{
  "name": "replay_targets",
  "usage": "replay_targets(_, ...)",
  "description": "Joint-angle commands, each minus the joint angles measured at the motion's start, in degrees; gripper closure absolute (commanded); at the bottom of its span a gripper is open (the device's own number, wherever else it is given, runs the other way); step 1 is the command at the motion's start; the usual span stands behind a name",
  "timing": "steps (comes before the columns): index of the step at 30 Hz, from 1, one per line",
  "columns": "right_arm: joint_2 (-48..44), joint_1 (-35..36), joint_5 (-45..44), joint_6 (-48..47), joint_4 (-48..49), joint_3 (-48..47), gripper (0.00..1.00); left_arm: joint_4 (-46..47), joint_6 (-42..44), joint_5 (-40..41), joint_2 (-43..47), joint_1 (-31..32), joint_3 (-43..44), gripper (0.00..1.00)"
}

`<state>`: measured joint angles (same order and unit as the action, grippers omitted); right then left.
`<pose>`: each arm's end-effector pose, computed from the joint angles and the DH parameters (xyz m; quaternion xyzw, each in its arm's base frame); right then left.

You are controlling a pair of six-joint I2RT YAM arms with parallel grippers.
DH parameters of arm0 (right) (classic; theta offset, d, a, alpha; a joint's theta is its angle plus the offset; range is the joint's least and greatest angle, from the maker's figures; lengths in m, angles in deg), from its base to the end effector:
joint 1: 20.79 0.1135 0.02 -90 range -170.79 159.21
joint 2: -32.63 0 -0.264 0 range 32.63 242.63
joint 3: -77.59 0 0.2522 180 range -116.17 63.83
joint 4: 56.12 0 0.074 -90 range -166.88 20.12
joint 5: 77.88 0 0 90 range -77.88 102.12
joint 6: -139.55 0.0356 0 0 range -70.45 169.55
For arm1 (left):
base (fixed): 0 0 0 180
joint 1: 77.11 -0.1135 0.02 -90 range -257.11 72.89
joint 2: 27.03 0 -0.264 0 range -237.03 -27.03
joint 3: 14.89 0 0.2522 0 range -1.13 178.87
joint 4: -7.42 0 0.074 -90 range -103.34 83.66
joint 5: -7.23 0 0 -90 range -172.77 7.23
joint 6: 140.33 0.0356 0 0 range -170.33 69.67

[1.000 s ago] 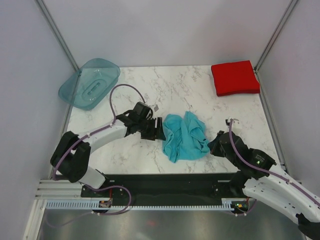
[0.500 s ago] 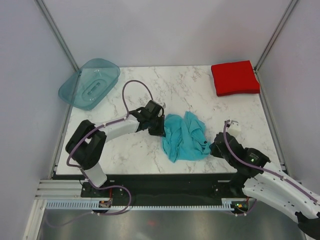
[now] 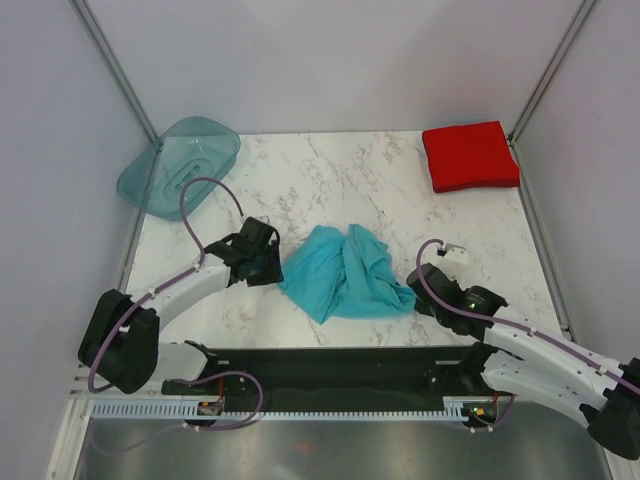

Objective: Fold and stack the t-shirts
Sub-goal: Flatten the tshirt out

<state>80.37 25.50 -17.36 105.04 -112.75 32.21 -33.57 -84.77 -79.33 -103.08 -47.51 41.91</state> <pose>0.1153 0.0953 0.2085 0.1425 0.9234 0.0459 0.3533 0.2174 -0.1210 0.1915 -0.0485 0.9648 -0.1115 0.2330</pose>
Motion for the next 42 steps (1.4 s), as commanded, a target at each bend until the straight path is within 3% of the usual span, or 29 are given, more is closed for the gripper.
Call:
replay_targets(1, 1.29, 0.12, -2.78, 0.51, 1.65, -4.4, 0.8, -0.55, -0.64, 2.8, 6.34, 0.1, 2.03, 0.49)
replay_targets(8, 13.75, 0.12, 3.1, -12.14, 16.13, -12.5, 0.64, 2.43, 3.32, -12.82, 3.82, 5.02, 8.98, 0.49)
replay_targets(11, 21.38, 0.04, 3.81, -12.94, 21.42, -14.7, 0.55, 4.63, 1.39, -17.4, 0.3, 5.9, 8.9, 0.49)
replay_targets(16, 30.46, -0.31, 7.67, -14.44, 31.0, -15.05, 0.53, 8.41, -0.37, -17.86, -3.39, 6.61, 5.38, 0.49)
replay_targets(19, 36.09, -1.8, 5.14, -14.53, 31.09, -16.54, 0.59, 8.41, -1.42, -14.96, -5.68, 6.43, 3.72, 0.48)
replay_targets(20, 37.67, -3.38, 3.56, -15.14, 31.01, -16.81, 0.71, 8.41, -1.6, -13.48, -6.21, 6.43, 3.36, 0.48)
replay_targets(22, 37.95, -5.4, 0.66, -15.75, 29.17, -18.03, 0.8, 8.33, -2.13, -11.54, -6.91, 6.17, 2.31, 0.48)
replay_targets(28, 35.92, -12.96, -7.79, -20.85, 25.47, -19.97, 0.79, 8.33, -3.09, -9.07, -9.91, 3.53, -0.07, 0.48)
replay_targets(35, 34.62, -16.4, 2.48, -27.18, 24.42, -22.52, 0.68, 8.41, -2.83, -10.02, -7.01, 3.71, 0.72, 0.48)
replay_targets(37, 33.21, -16.4, 9.58, -30.77, 25.63, -23.32, 0.65, 8.5, -1.69, -11.35, -5.52, 3.97, 1.33, 0.48)
replay_targets(42, 31.79, -16.49, 27.69, -35.61, 34.61, -22.52, 0.67, 8.68, 0.68, -16.36, -3.05, 5.19, 2.92, 0.48)
